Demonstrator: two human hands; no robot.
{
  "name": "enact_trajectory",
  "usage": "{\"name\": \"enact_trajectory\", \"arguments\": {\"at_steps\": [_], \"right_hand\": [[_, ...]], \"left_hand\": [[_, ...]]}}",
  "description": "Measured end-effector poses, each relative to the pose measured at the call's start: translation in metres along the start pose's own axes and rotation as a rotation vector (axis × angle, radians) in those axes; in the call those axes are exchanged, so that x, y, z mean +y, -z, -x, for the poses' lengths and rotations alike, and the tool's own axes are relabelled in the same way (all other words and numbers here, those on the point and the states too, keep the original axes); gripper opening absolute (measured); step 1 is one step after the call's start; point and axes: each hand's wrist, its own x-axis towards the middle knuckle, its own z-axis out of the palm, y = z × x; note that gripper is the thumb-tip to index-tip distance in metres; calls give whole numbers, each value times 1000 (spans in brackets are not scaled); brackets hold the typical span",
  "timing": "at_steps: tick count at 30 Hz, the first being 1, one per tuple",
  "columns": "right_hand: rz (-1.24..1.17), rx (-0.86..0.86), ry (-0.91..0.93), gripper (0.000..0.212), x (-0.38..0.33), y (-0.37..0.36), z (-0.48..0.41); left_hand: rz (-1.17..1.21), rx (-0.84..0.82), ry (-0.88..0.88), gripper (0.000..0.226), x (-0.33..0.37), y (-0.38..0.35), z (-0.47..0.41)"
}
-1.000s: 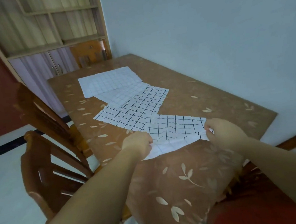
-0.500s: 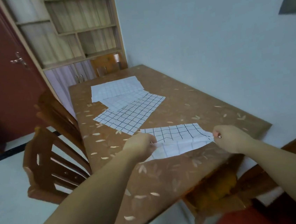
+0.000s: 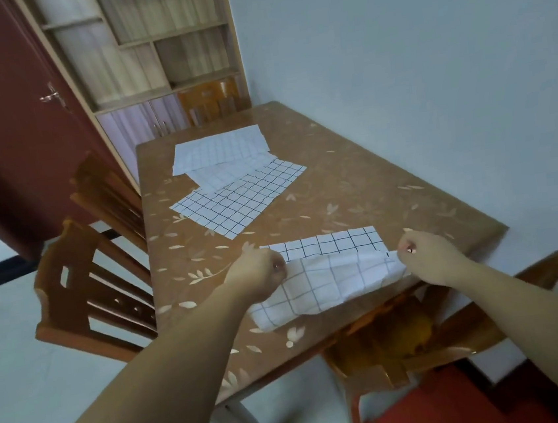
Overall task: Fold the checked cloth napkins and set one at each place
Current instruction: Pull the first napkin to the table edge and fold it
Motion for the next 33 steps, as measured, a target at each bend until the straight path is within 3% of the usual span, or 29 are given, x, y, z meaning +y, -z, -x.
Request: {"name": "enact_trajectory", "arguments": {"at_steps": [5, 10, 15, 19, 24, 33], "right_hand": [[-253, -148, -29, 56, 2, 2, -19], [-116, -263, -52, 64, 24, -1, -65], [-108, -252, -31, 11, 39, -5, -110], [-64, -252, -97, 22, 45, -21, -138], [-27, -220, -79, 20, 52, -45, -175], [48, -150, -112, 21, 59, -87, -217]], "left_hand": [[76, 16, 44, 15, -5, -18, -36], [119, 23, 38, 14, -13, -37, -89], [154, 26, 84, 13, -17, -42, -125], [140, 45, 150, 12, -22, -41, -144], [-78, 170, 101, 38, -17, -60, -139], [2, -90, 18, 40, 7, -123, -123]]}}
